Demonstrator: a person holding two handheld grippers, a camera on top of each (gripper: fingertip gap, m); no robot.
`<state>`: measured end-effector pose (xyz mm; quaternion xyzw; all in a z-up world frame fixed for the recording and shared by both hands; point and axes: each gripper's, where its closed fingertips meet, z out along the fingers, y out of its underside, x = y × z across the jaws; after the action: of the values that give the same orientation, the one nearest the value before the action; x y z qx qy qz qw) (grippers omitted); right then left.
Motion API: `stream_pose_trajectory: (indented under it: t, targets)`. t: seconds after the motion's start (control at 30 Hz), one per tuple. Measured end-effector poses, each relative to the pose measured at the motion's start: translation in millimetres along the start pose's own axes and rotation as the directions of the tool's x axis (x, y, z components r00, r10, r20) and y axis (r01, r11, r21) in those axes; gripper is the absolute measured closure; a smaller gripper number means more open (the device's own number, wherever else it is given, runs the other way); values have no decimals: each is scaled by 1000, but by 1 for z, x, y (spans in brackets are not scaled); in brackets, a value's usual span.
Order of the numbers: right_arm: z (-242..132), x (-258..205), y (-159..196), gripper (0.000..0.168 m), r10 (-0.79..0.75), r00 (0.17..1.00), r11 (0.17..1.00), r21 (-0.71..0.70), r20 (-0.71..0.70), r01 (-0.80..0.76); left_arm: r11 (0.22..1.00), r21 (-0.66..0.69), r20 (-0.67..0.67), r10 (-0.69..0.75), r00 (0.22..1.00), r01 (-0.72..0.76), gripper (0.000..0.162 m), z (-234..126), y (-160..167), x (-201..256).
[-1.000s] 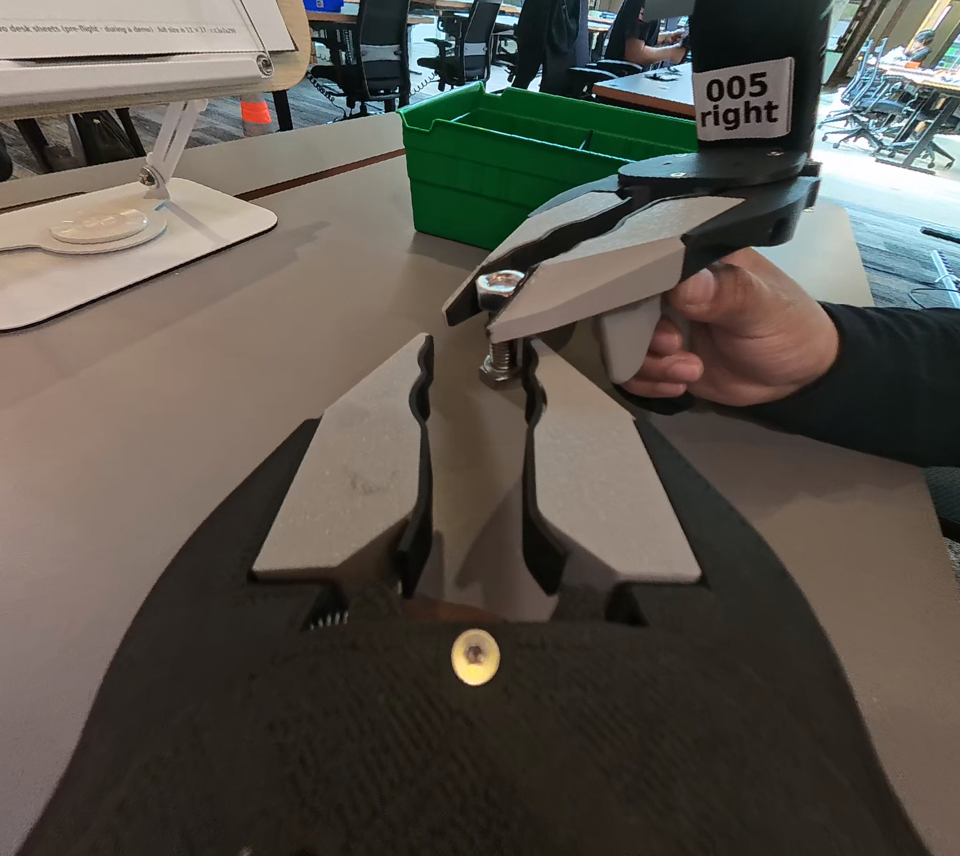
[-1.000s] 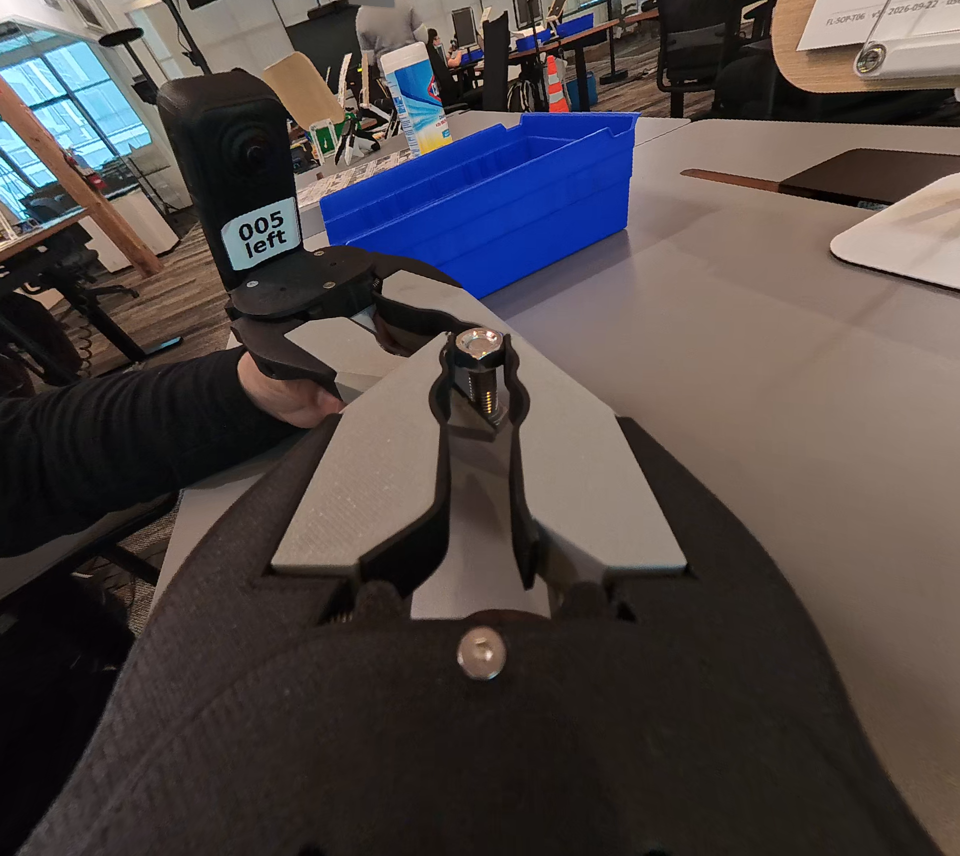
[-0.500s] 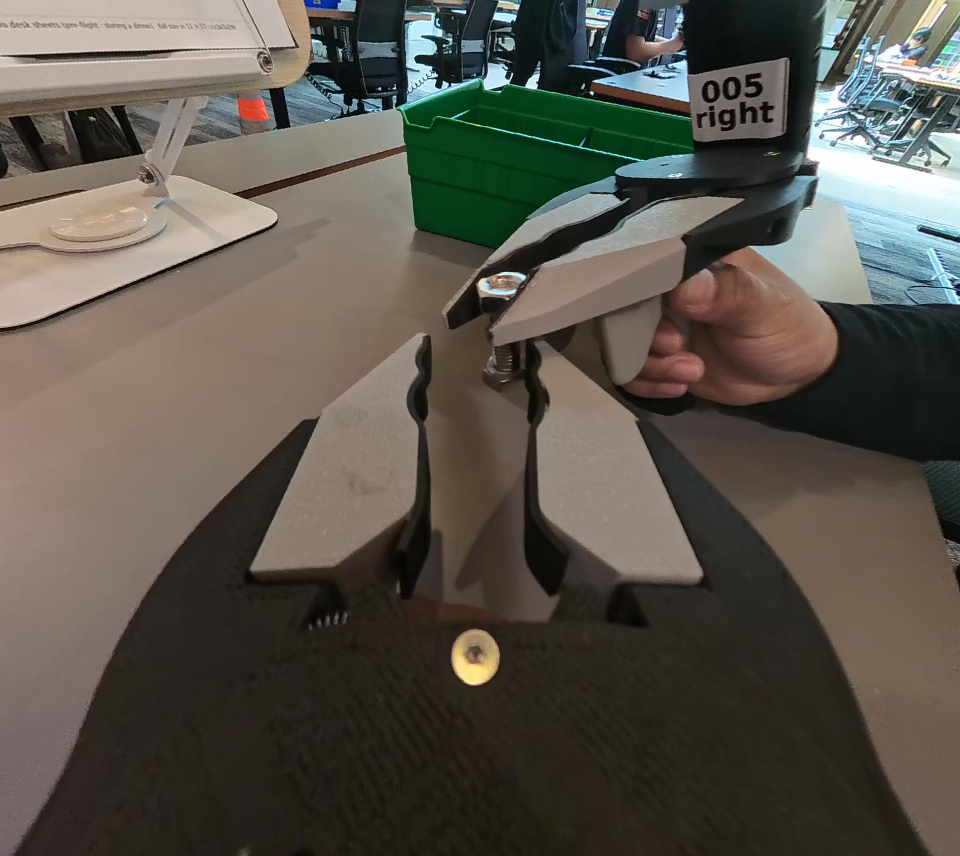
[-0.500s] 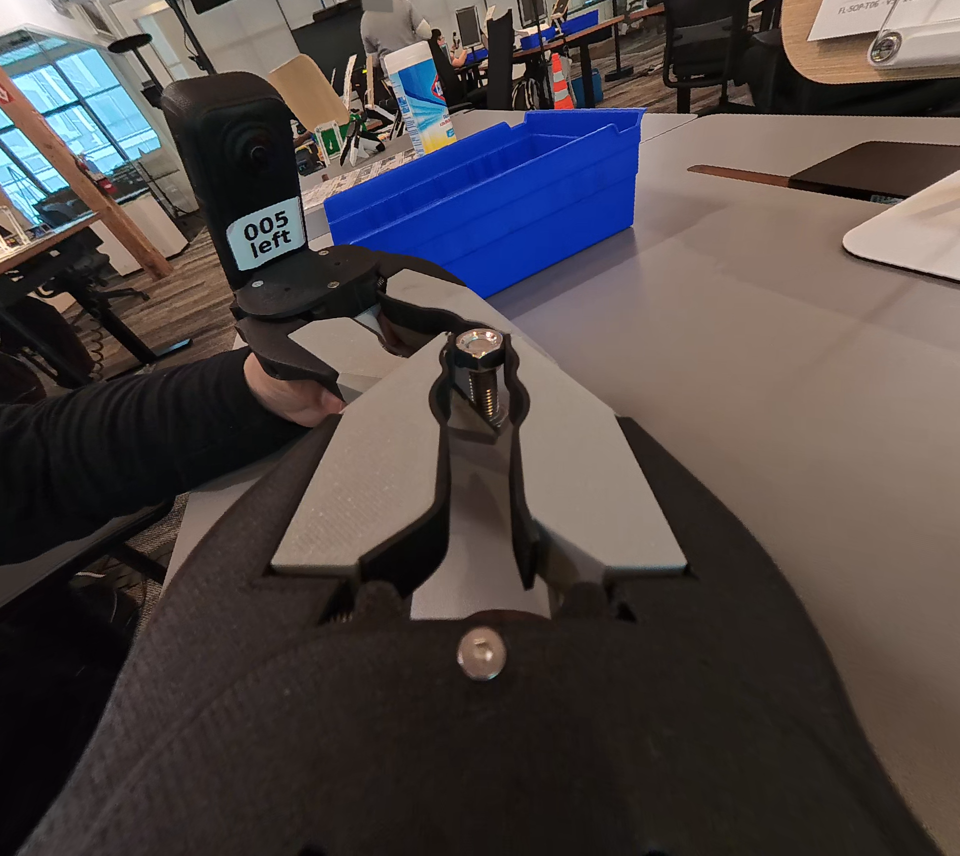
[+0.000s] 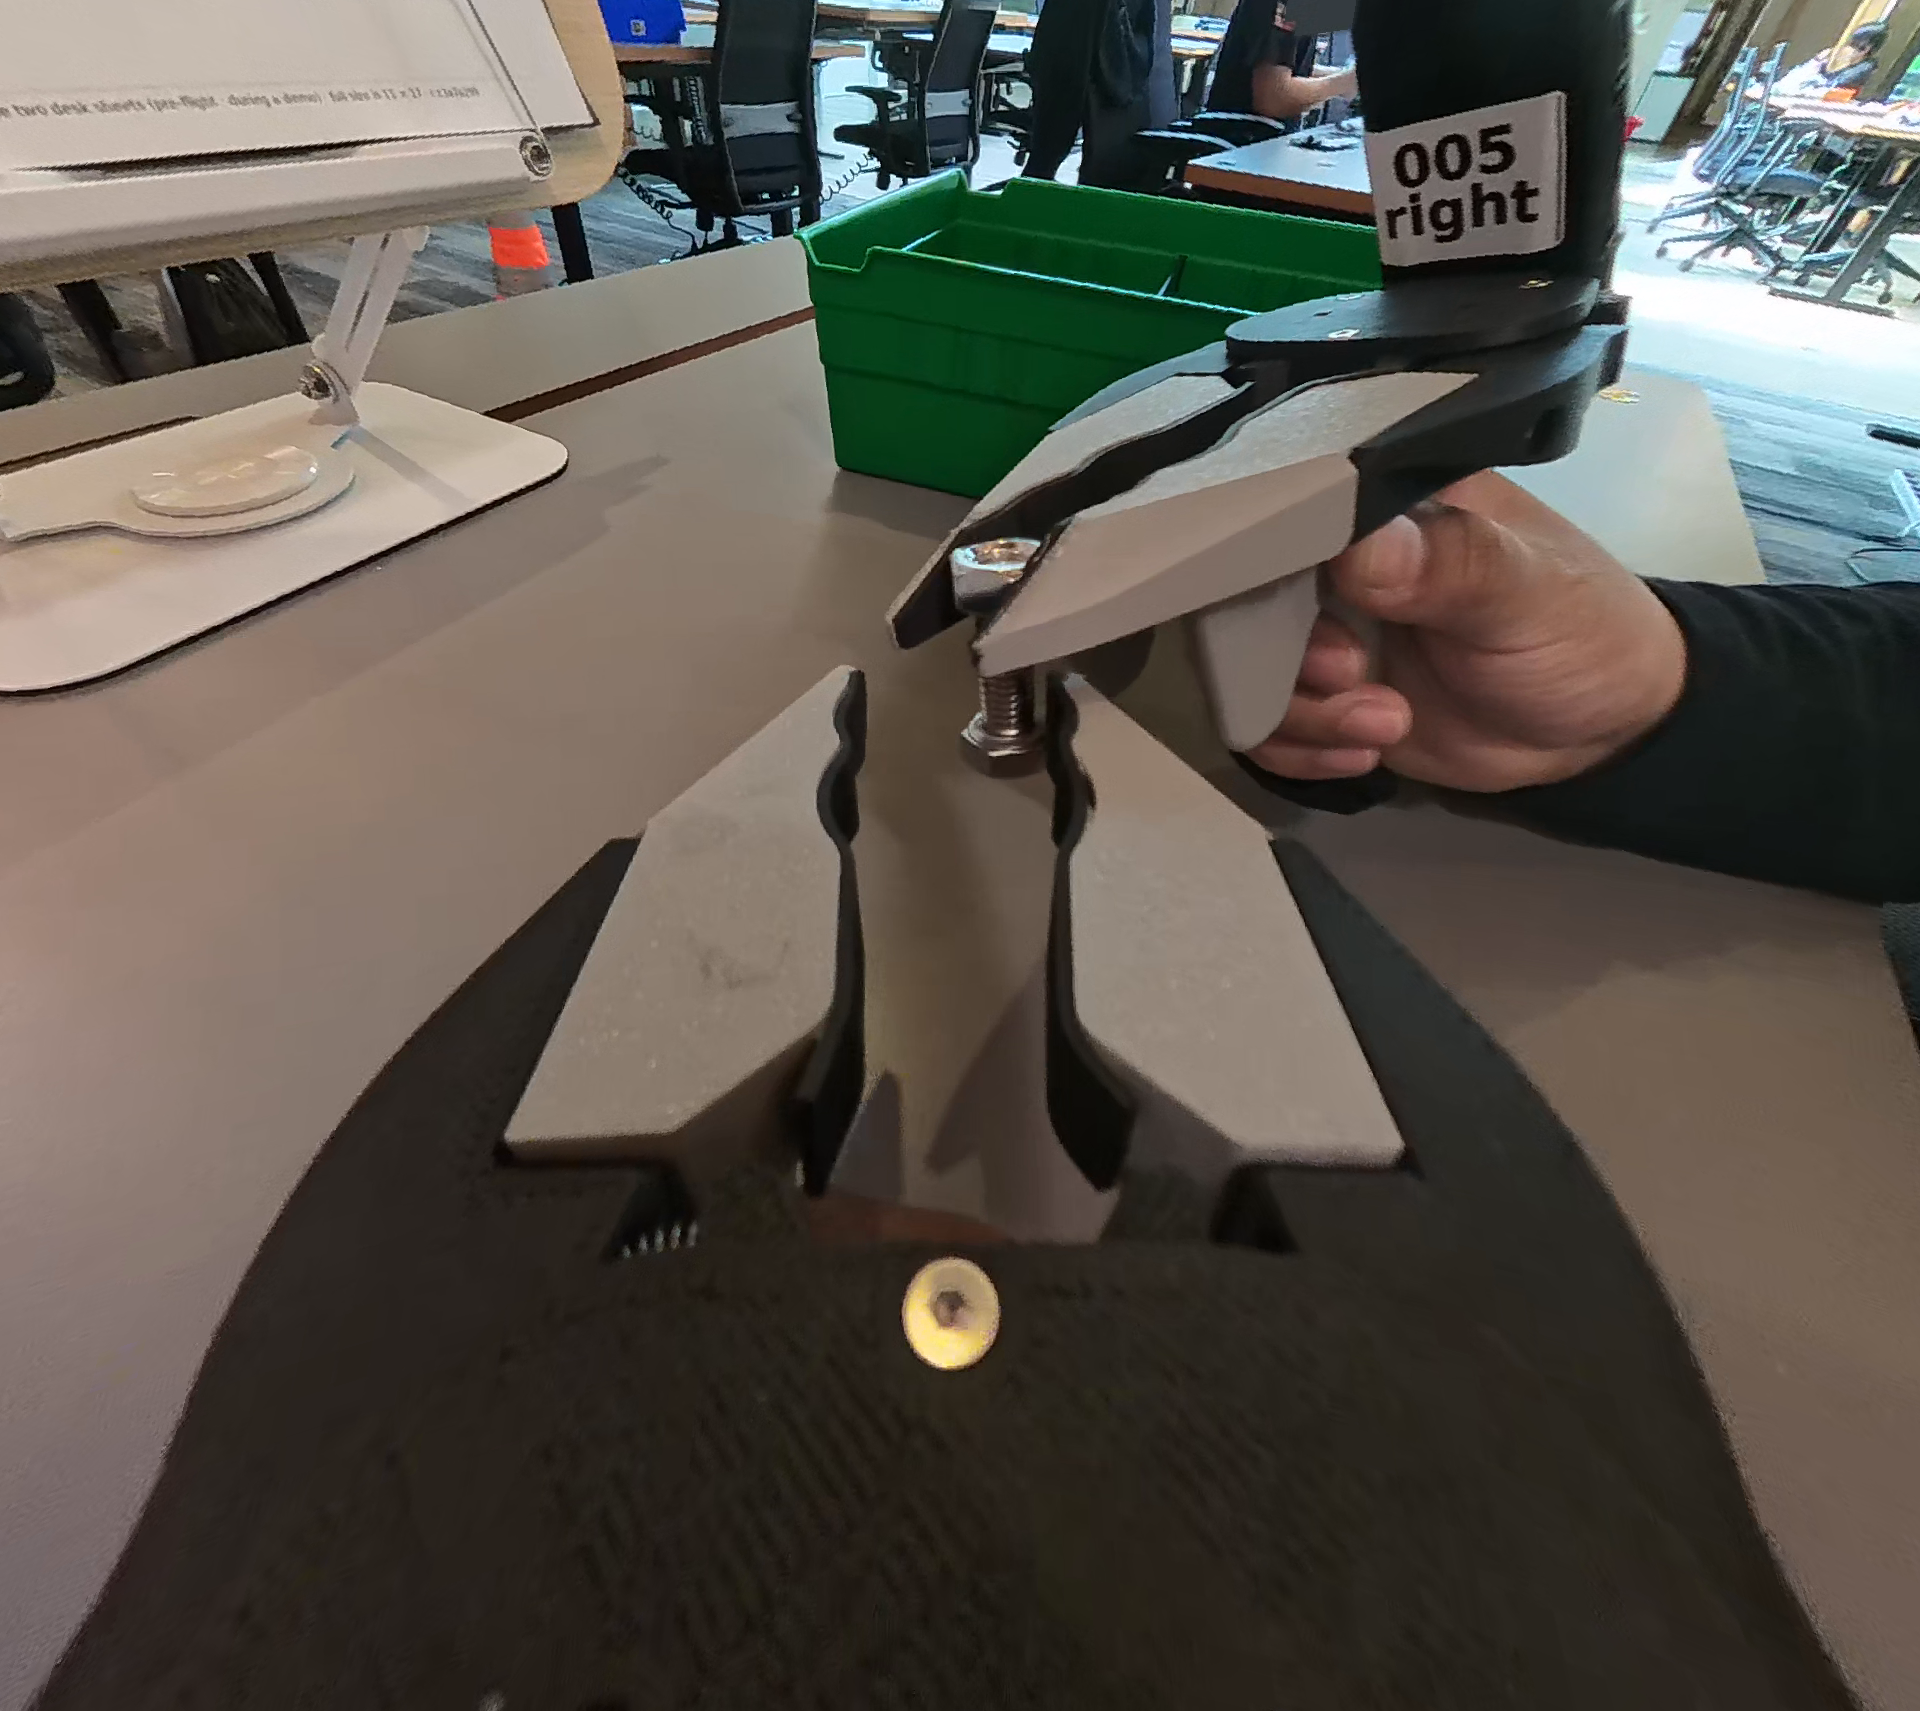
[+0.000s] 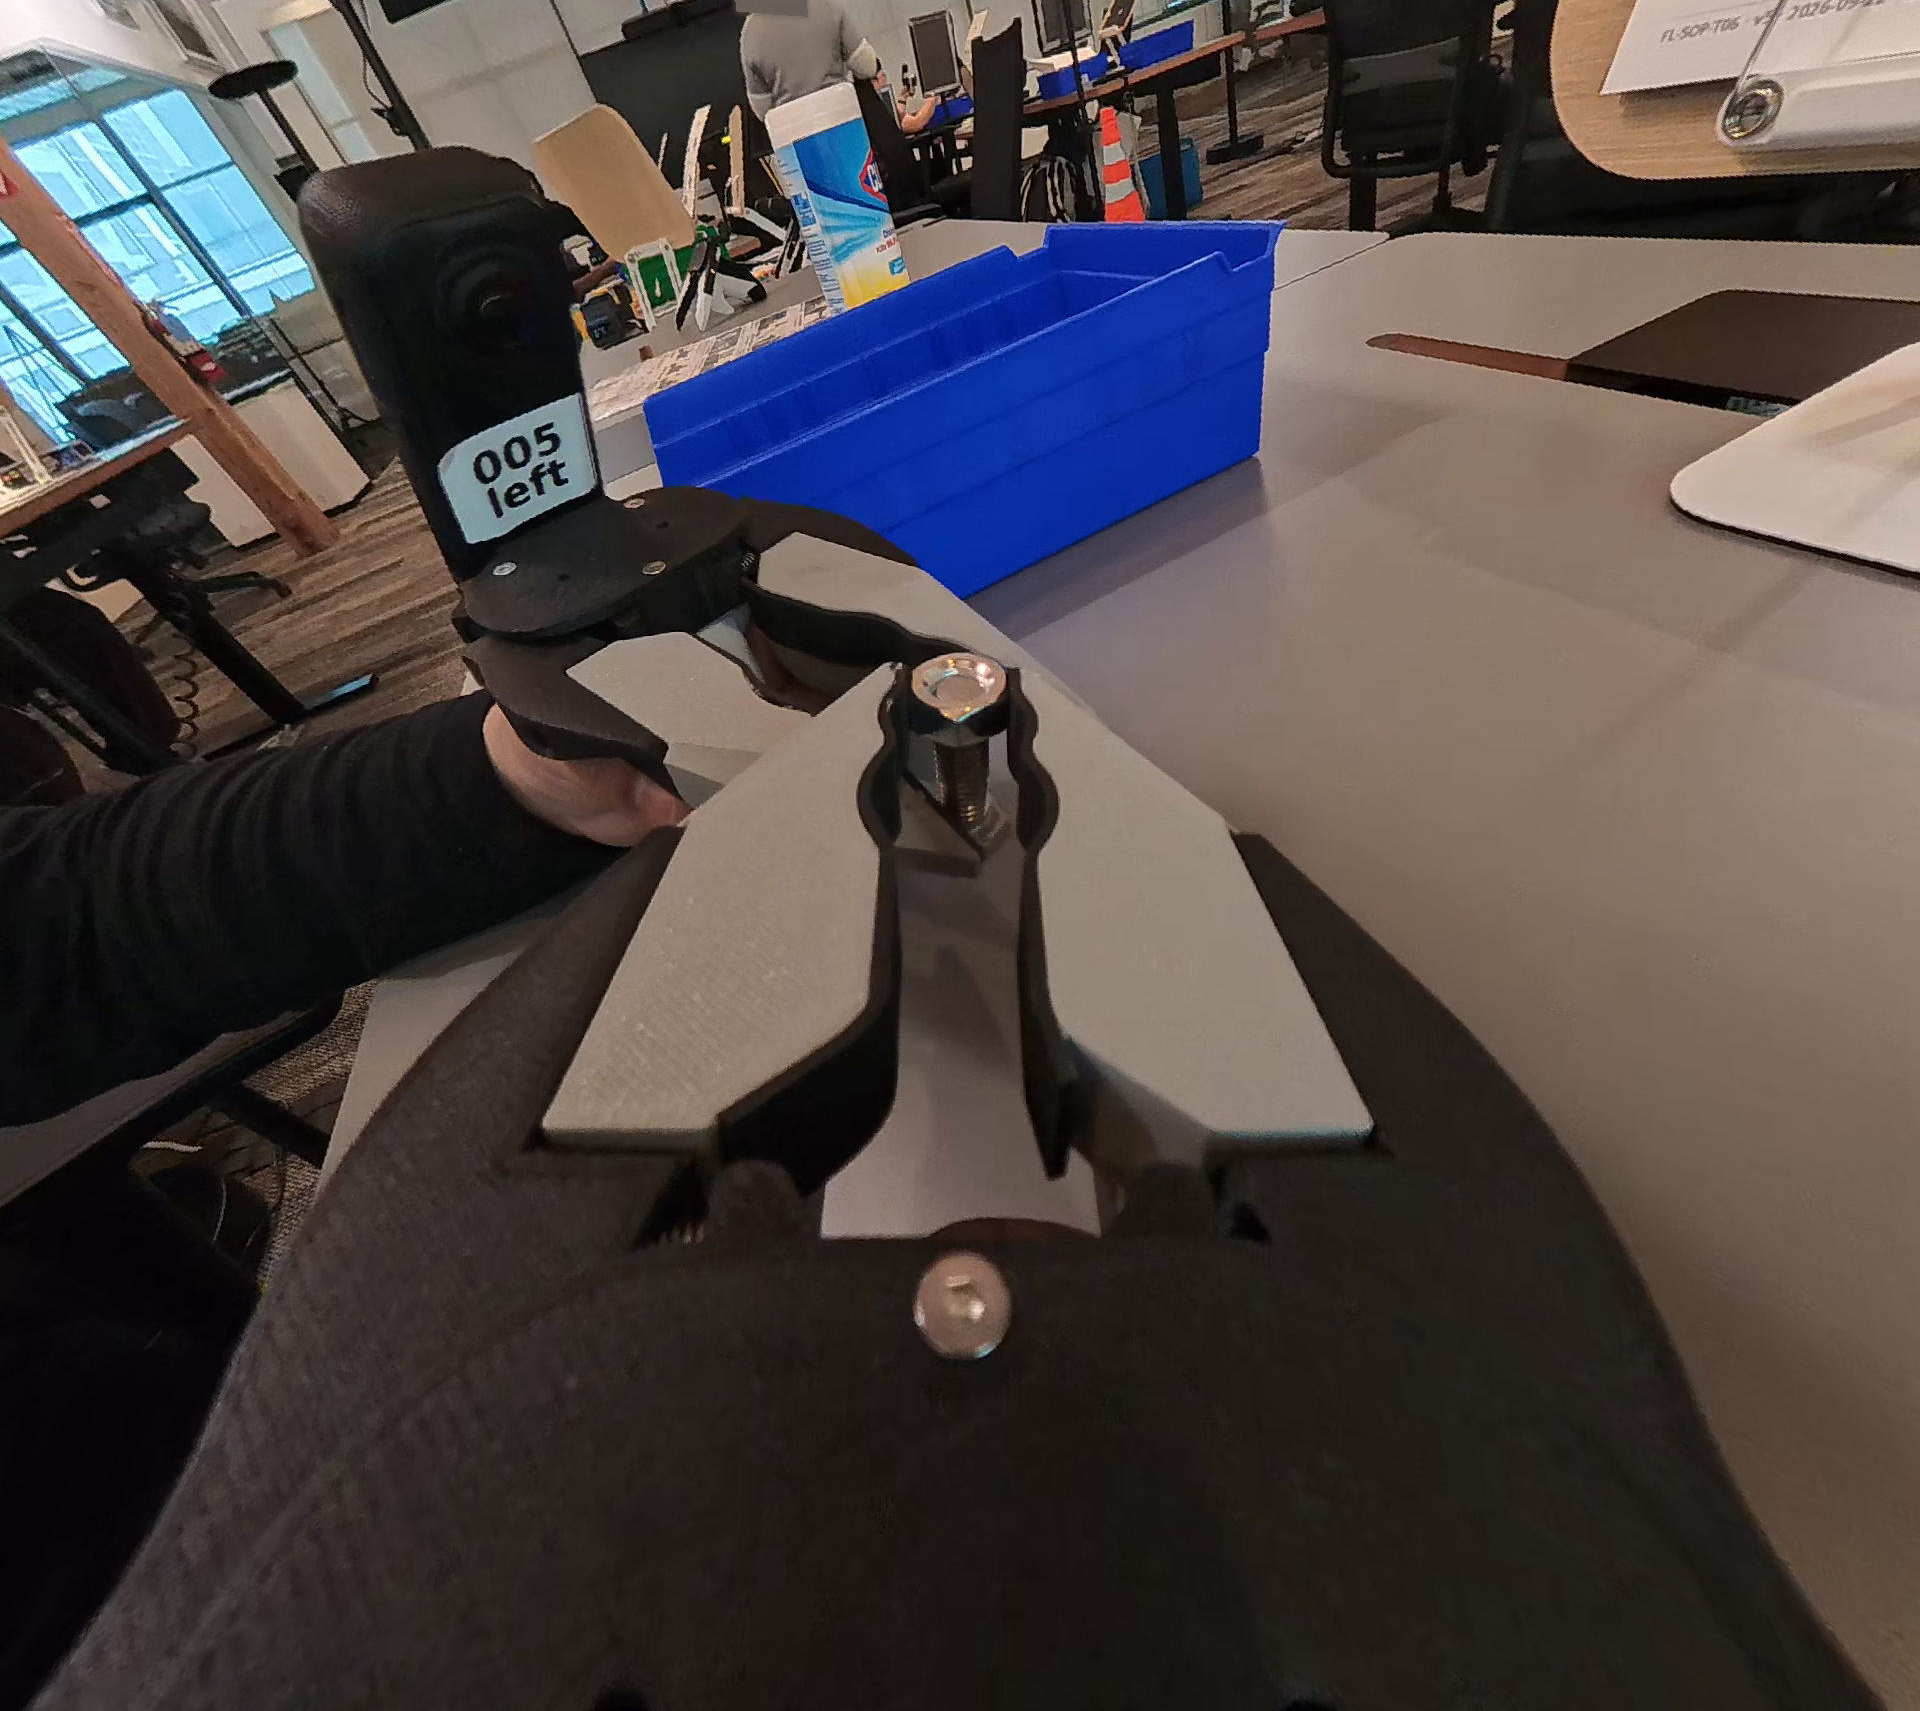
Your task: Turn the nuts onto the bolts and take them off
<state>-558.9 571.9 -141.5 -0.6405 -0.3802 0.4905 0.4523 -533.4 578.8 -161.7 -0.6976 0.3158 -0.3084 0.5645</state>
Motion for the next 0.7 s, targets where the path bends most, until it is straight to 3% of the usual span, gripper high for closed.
stream_pose_trajectory:
  t: [0.47,0.6,0.7]
  targets:
    - [-2,-2,0,153,-9,1000,1000,-12,1,9,1000,6,-31,-3,1000,4,133,0,0,6]
    - [-3,-4,-2,154,-13,1000,1000,-4,8,13,994,9,-101,-105,989,107,138,0,-2,10]
    - [-5,0,-3,154,-14,1000,1000,0,-15,14,987,-14,-170,-160,972,160,130,-2,0,16]
